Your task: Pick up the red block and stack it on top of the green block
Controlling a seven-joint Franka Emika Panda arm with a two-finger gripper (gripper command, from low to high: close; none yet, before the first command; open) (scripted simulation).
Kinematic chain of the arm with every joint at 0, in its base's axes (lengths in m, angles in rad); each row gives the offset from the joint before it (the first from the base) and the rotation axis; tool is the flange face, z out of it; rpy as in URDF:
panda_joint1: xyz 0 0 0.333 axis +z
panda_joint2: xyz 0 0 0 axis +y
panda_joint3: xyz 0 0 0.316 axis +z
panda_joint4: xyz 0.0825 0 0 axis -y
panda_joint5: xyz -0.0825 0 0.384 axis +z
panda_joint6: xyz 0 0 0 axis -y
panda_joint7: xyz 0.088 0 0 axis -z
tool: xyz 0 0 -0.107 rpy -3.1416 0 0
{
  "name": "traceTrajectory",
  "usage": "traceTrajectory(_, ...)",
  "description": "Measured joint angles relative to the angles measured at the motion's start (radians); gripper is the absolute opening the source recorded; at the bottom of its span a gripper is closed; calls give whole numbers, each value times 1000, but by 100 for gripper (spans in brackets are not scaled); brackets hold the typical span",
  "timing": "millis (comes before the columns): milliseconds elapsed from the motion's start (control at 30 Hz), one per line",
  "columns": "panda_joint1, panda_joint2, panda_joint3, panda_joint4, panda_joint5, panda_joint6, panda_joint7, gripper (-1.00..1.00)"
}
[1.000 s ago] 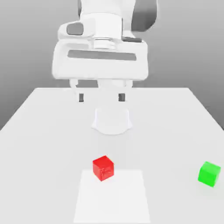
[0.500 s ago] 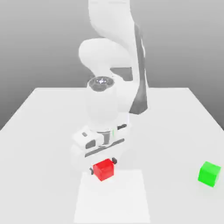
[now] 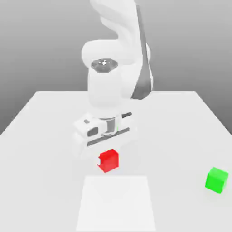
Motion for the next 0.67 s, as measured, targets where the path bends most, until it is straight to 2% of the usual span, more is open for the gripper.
traceTrajectory(367,432,154,265,327,4,-174,384,-100)
traceTrajectory(533,476,312,240,369,-69,-63,478,-100)
traceTrajectory(567,484,341,229,372,-88,-37,493,100)
traceTrajectory(667,484,341,229,372,-88,-37,493,100)
